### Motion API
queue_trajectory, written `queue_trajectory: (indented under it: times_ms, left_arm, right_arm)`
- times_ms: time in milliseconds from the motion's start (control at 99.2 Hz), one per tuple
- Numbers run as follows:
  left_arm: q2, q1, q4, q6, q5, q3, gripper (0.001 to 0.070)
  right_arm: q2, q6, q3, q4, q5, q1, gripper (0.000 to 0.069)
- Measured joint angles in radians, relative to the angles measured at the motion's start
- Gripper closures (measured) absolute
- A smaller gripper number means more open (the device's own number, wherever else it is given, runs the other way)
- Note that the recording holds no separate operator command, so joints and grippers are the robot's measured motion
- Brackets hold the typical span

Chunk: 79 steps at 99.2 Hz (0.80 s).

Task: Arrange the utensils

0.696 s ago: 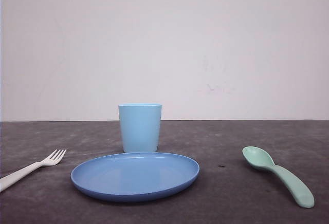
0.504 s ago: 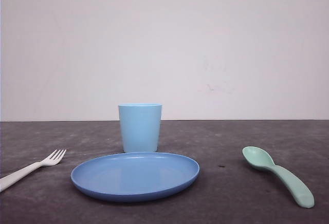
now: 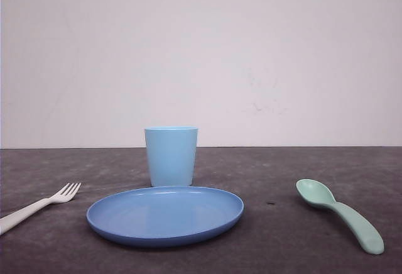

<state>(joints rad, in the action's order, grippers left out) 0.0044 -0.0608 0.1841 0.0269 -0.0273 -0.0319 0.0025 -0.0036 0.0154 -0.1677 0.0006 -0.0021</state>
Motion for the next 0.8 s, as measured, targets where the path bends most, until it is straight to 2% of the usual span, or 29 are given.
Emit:
queue_trajectory:
  times_ms: [333, 393, 504, 585, 706, 797]
  left_arm:
    - [0.0, 0.0, 0.0, 0.002, 0.0, 0.0, 0.0692]
    - [0.0, 0.0, -0.001, 0.025, 0.0, 0.0, 0.0692]
    - [0.0, 0.0, -0.023, 0.136, 0.0, 0.0, 0.0692]
    - [0.0, 0.0, -0.049, 0.184, 0.0, 0.0, 0.0692]
    - [0.0, 0.0, -0.044, 0.21, 0.0, 0.0, 0.0692]
    - [0.0, 0.0, -0.044, 0.187, 0.005, 0.0, 0.0692]
  right_arm:
    - [0.0, 0.0, 0.0, 0.0, 0.0, 0.0, 0.0677]
    - [0.0, 0.0, 0.0, 0.0, 0.0, 0.0, 0.0677]
    - [0.0, 0.0, 0.0, 0.014, -0.001, 0.0, 0.0677]
    - [0.0, 0.017, 0.0, 0.035, -0.002, 0.0, 0.0677]
    - [0.0, 0.087, 0.0, 0.045, -0.009, 0.0, 0.0677]
    - [0.0, 0.156, 0.0, 0.045, -0.009, 0.0, 0.0677]
